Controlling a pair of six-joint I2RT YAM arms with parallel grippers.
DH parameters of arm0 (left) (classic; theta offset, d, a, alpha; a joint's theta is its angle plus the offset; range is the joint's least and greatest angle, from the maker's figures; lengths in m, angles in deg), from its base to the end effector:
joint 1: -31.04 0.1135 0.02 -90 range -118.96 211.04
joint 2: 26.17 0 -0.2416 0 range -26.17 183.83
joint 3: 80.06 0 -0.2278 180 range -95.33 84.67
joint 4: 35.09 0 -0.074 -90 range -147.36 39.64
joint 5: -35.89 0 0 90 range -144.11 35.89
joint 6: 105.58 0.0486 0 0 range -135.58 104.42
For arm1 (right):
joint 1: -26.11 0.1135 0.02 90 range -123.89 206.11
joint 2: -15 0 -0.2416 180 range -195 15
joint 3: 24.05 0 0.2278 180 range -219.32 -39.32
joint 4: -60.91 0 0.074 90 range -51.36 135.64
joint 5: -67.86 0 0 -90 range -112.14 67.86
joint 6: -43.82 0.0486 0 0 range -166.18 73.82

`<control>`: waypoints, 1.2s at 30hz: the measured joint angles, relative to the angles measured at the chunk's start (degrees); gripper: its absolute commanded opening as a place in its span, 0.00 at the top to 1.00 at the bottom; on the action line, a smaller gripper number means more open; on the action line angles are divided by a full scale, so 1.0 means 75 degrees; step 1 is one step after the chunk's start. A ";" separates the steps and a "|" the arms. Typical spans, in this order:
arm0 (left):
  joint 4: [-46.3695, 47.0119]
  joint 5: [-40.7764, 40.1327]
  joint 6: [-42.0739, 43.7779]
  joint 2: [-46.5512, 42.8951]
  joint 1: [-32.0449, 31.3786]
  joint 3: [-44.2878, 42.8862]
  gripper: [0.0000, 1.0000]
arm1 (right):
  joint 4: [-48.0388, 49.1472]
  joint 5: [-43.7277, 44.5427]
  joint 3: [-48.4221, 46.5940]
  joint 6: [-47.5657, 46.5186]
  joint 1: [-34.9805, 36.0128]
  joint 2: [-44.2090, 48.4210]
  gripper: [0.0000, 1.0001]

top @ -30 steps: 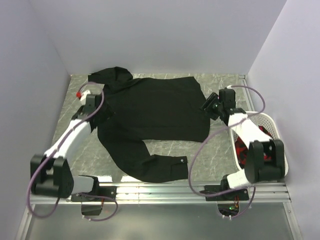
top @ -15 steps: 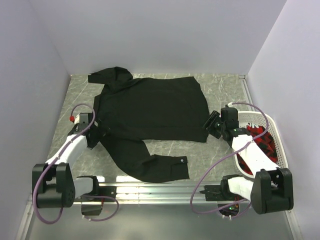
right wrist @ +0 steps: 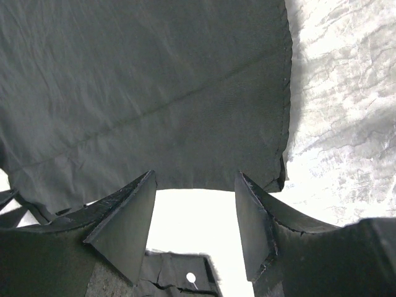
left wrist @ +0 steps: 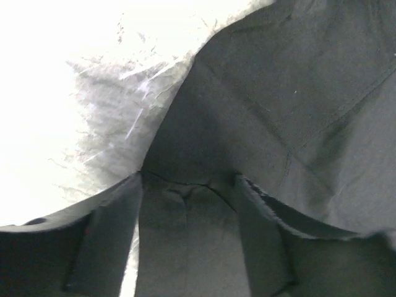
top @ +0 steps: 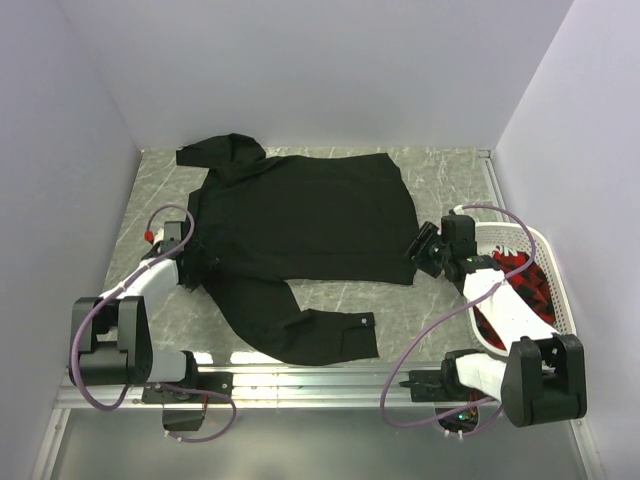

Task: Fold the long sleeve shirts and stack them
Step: Fold the shirt

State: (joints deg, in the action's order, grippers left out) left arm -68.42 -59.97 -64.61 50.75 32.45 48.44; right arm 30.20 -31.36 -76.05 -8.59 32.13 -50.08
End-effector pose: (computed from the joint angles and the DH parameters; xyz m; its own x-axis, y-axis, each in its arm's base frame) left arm 0.2343 0.0107 0.1465 -0.5019 -0.7637 -0.4060 -0.6961 0.6353 -0.3345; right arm 0.2261 0.0317 0.1966 -0.6786 0.5339 -0.5044 0.2466 0.8125 0.5282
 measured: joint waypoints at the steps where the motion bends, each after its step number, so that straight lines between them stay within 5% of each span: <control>1: 0.0009 0.0006 0.0006 0.0035 0.0003 -0.0017 0.44 | 0.0000 -0.0015 0.0000 -0.0003 0.0000 -0.0017 0.39; 13: -0.0076 0.0009 0.0038 0.0233 -0.0128 -0.0041 0.98 | -0.0035 -0.0061 0.0000 -0.0192 0.0000 -0.0303 0.39; 36: -0.1938 0.0539 0.1192 -0.1580 -0.0373 -0.0592 0.99 | -0.1102 0.2381 -0.0420 0.0560 0.0979 -0.1670 0.35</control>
State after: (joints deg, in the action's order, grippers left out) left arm -82.96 -55.93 -55.67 38.90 29.65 44.01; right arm 21.93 -13.50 -79.20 -4.40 39.47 -62.60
